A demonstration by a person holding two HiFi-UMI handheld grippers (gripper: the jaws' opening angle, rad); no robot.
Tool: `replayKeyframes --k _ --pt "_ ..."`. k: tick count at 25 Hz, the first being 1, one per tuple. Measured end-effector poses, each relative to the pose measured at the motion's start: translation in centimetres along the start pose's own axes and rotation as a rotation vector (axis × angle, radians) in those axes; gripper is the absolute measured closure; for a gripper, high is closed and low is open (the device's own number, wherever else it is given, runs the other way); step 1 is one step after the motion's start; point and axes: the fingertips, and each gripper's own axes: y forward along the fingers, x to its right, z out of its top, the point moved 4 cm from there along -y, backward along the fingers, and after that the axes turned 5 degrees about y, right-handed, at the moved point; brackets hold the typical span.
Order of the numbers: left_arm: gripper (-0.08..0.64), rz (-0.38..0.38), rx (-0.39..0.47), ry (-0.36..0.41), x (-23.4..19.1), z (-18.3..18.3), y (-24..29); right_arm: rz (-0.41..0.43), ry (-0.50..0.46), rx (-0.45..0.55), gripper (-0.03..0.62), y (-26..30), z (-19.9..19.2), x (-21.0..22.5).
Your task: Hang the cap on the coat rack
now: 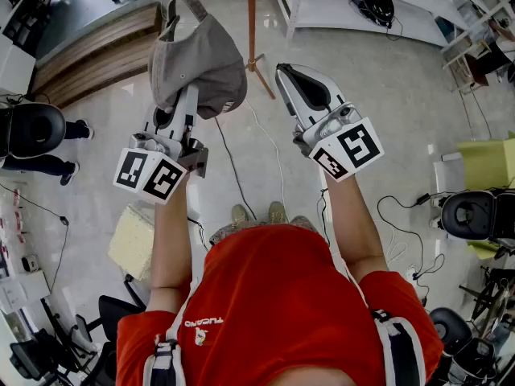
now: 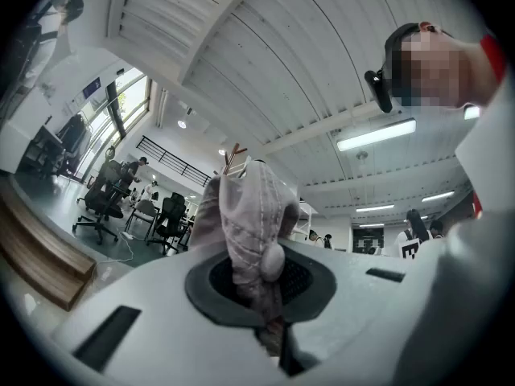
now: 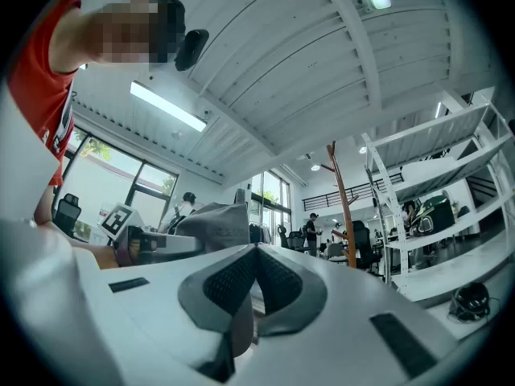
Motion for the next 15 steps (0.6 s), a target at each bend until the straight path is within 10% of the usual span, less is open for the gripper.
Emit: replayKeyframes --k 15 --pt "0.541 -0.025 0.004 -0.018 -1.9 0.3 -0.6 -0.018 0.007 0.0 0.569 1.7 0.0 -1.0"
